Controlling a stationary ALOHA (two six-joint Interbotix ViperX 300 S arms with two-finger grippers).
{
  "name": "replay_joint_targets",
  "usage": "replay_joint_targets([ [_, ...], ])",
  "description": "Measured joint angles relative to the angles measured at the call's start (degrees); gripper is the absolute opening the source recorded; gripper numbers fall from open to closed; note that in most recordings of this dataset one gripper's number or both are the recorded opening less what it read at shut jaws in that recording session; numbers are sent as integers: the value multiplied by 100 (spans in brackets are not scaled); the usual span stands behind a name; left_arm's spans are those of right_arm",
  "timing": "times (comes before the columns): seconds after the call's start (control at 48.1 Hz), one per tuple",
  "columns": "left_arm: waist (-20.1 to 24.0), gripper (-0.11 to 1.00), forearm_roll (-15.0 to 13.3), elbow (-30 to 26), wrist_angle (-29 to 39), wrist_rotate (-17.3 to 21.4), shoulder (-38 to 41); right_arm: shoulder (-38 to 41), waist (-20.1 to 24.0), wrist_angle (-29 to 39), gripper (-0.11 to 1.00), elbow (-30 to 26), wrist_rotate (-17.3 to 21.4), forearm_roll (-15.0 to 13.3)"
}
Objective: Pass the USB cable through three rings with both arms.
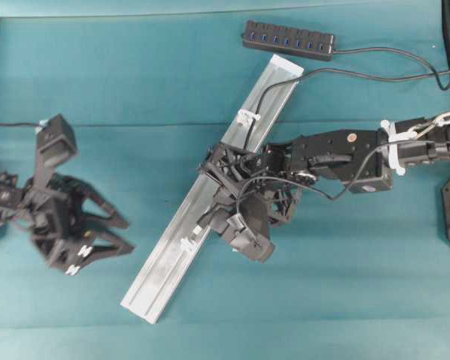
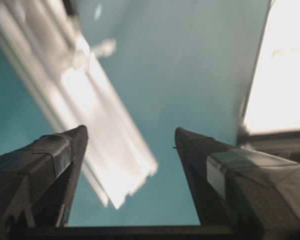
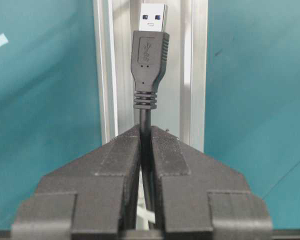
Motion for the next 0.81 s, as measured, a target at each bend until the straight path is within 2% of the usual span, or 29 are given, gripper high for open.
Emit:
replay_joint_targets([
  [0.145, -422, 81, 0, 0, 545, 62, 0, 18, 44, 0, 8, -35, 0, -9],
  [0.291, -747, 81, 0, -18, 694, 334, 62, 26, 53, 9, 8, -53, 9, 0],
  [0.81, -765, 80, 9, -26, 870, 483, 70, 44, 105, 18, 8, -62, 0, -9],
])
